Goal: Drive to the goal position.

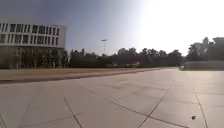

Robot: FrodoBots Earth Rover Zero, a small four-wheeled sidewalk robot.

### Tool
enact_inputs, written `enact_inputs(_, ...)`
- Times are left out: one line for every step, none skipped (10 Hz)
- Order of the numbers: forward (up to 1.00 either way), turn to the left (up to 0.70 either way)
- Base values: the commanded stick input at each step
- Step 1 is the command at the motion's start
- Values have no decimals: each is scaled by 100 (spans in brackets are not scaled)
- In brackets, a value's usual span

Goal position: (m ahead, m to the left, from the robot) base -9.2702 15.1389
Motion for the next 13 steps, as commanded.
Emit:
enact_inputs(70,35)
enact_inputs(70,35)
enact_inputs(70,35)
enact_inputs(70,35)
enact_inputs(70,35)
enact_inputs(70,35)
enact_inputs(70,35)
enact_inputs(70,35)
enact_inputs(70,35)
enact_inputs(70,35)
enact_inputs(70,35)
enact_inputs(70,35)
enact_inputs(70,35)
